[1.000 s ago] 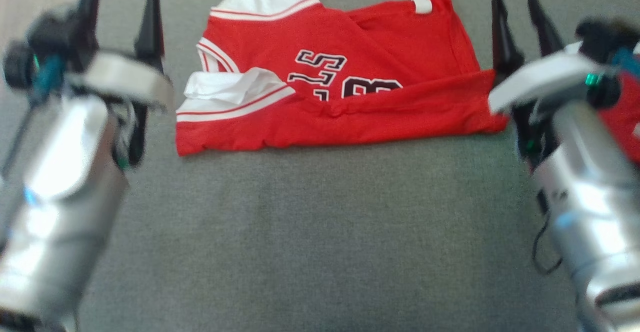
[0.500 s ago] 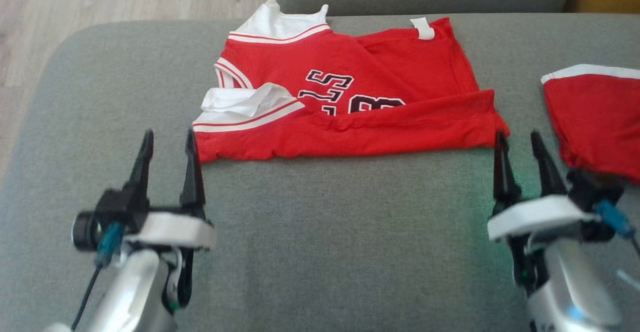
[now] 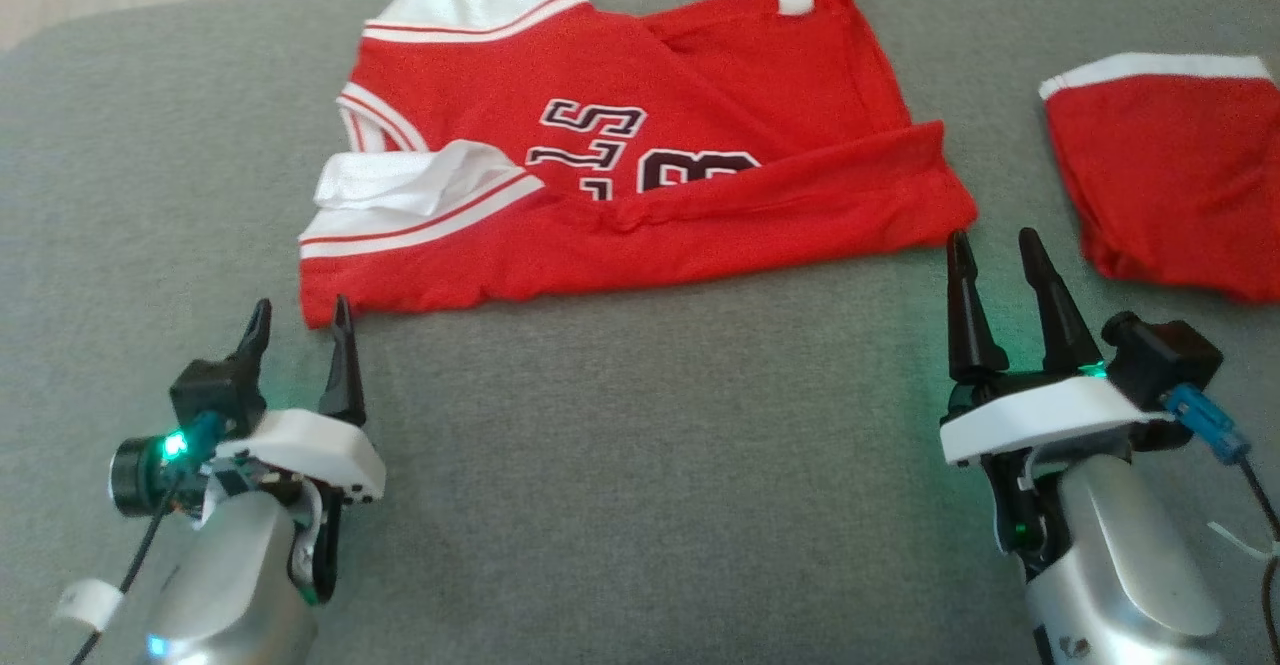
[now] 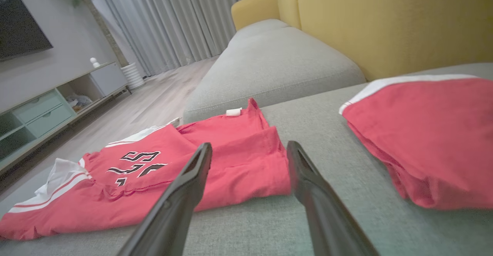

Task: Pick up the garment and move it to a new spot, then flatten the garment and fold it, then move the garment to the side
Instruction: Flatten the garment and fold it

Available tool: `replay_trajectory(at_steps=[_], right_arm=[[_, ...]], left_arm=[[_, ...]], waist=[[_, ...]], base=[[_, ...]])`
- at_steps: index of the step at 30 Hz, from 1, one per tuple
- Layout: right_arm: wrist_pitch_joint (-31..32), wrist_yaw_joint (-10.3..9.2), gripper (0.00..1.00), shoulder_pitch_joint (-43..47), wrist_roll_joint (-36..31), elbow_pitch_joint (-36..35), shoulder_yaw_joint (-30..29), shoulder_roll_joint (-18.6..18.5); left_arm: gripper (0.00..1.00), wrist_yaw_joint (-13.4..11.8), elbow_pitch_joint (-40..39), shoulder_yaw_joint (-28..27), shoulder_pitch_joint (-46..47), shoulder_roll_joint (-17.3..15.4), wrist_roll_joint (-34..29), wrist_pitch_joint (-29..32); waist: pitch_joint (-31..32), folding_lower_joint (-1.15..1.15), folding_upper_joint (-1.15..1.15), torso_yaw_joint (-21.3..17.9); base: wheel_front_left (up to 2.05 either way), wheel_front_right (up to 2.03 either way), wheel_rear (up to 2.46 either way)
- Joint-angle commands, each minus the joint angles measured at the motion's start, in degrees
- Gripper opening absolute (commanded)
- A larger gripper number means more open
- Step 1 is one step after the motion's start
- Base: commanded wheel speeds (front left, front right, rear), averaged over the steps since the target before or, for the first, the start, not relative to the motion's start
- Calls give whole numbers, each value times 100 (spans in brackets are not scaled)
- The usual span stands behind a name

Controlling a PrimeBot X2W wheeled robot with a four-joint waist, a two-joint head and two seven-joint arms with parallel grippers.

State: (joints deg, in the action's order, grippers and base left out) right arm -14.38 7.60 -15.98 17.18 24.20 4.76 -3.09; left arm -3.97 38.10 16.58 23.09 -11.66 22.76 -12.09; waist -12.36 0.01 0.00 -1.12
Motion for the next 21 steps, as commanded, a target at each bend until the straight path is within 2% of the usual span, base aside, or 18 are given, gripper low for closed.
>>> replay_trajectory(at_steps=[1, 4, 9, 13, 14, 15, 16, 21], right_arm=[[-62, -11, 100, -185, 221, -215, 166, 21], [-62, -11, 100, -221, 471, -266, 328, 21], [-62, -11, 100, -240, 537, -304, 451, 21], [-62, -11, 100, -251, 551, -317, 478, 21], [-62, -11, 100, -253, 549, -317, 477, 21], [-62, -11, 100, -256, 546, -315, 473, 21], [-62, -11, 100, -258, 543, -310, 466, 21], [-62, -11, 100, -270, 395, -164, 426, 21]], left_arm=[[100, 31, 181, -257, 364, -186, 72, 14], [100, 78, 625, -278, 598, -294, 97, 66], [100, 33, 1051, -348, 802, -393, 152, 145], [100, 42, 1459, -296, 921, -406, 174, 436], [87, 59, 1543, -278, 936, -398, 186, 523], [46, 79, 1606, -255, 950, -399, 185, 572], [0, 94, 1649, -240, 962, -400, 184, 574], [0, 139, 1592, -211, 1024, -324, 182, 169]], waist=[[-159, -1, 0, -198], [-294, -1, 0, -326], [-394, -1, 0, -436], [-438, -1, 0, -505], [-438, -1, 0, -516], [-432, -1, 0, -524], [-419, -1, 0, -528], [-282, -1, 0, -437]], base=[[0, 0, 0], [0, 0, 0], [0, 0, 0], [0, 0, 0], [0, 0, 0], [0, 0, 0], [0, 0, 0], [0, 0, 0]])
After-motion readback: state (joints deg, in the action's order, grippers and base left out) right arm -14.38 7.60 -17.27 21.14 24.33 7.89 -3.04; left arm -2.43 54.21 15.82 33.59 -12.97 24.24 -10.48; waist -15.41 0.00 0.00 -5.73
